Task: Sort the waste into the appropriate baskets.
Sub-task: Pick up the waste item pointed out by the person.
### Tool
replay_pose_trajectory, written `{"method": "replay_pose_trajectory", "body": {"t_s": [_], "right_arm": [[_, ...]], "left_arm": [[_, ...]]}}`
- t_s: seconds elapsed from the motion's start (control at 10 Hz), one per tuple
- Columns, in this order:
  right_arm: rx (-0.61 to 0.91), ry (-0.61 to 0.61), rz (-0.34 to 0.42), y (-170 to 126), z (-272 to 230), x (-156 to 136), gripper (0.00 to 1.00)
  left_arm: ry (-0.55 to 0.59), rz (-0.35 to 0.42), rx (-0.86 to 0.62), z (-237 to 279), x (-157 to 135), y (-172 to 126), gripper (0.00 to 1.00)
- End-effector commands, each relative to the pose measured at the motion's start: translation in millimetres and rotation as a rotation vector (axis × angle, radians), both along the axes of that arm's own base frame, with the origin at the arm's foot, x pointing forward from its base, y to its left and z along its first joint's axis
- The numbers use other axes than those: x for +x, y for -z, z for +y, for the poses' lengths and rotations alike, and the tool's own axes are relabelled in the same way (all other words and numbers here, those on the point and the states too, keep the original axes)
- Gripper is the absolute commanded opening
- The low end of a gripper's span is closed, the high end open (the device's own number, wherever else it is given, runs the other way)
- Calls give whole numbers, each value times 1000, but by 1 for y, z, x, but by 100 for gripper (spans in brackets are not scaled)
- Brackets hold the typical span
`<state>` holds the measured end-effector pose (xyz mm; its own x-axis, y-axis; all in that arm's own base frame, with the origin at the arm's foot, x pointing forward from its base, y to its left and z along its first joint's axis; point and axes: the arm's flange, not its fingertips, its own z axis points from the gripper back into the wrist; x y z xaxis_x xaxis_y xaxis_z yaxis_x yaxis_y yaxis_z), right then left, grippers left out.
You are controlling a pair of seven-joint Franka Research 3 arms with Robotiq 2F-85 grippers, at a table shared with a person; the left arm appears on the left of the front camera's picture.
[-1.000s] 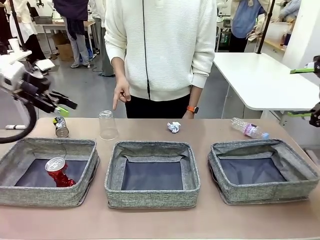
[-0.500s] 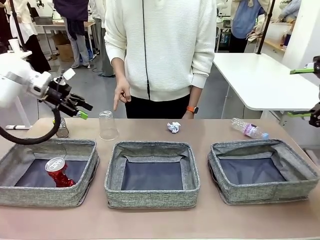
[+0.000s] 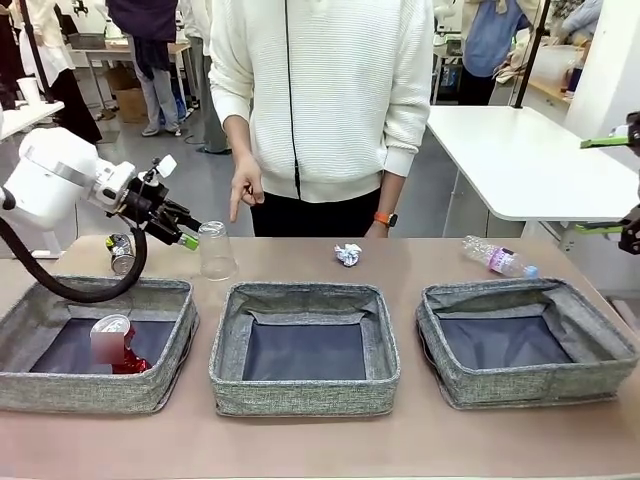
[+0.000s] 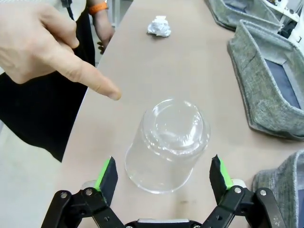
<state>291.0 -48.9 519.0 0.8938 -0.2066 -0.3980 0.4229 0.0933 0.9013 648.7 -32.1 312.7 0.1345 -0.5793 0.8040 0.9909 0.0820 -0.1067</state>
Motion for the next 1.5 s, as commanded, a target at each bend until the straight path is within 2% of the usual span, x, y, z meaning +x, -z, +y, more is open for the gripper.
{"method": "replay_pose_trajectory", "body": {"t_s": [0.0,0.4,0.7,0.8,0.9,1.0,1.1,1.2,1.3,1.4], "right_arm": [[19,6,13,-6,2,-1,100],[19,6,13,-6,2,-1,100],[19,6,13,-6,2,-1,100],[19,6,13,-6,2,-1,100],[19,6,13,-6,2,-1,100],[19,6,13,-6,2,-1,100],[19,6,13,-6,2,-1,100],[19,6,13,-6,2,-1,100],[19,6,13,-6,2,-1,100],[19,6,13,-6,2,-1,100]], "left_arm": [[-7,11,4,-15,3,-3,100],[30,38,19,-43,2,9,100],[49,42,26,-44,1,16,100],[36,65,47,-44,1,18,100],[27,75,41,-43,2,19,82],[15,83,45,-43,2,18,80],[11,89,43,-42,2,19,62],[9,96,45,-42,2,19,60],[4,99,48,-41,2,18,43],[2,97,46,-41,2,17,55]]}}
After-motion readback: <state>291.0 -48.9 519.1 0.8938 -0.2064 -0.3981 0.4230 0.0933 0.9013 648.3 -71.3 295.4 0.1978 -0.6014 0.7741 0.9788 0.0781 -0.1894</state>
